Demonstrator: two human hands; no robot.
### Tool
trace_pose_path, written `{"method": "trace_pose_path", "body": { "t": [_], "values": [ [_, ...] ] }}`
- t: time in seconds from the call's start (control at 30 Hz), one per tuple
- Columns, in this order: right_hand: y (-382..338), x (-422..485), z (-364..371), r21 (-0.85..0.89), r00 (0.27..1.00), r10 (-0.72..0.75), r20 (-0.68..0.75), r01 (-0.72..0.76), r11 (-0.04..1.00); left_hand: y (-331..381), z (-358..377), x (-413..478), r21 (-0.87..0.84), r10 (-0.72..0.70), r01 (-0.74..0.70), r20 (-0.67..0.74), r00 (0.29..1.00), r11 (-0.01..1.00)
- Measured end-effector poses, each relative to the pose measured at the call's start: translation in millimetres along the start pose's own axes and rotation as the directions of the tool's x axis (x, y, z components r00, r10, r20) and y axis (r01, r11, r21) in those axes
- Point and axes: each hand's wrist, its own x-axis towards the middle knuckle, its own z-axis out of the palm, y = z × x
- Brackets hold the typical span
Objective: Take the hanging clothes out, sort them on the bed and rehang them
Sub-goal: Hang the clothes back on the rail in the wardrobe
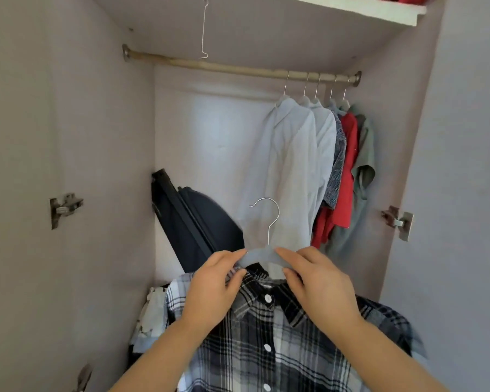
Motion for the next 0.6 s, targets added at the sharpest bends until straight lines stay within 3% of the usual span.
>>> {"method": "trace_pose_path", "body": {
  "t": [0.3, 0.6],
  "values": [
    [44.7, 156.4, 56.2, -0.071, 0.996, -0.058, -0.072, 0.053, 0.996, -68.0, 0.8, 143.8, 0.111, 0.084, -0.073, -0.097, 0.992, 0.991],
    [58.0, 334.3, 75.3, -0.216, 0.981, 0.013, -0.193, -0.056, 0.975, -127.9, -23.9, 313.6, 0.114, 0.168, -0.147, -0.198, 0.966, 0.983]
  ]
}}
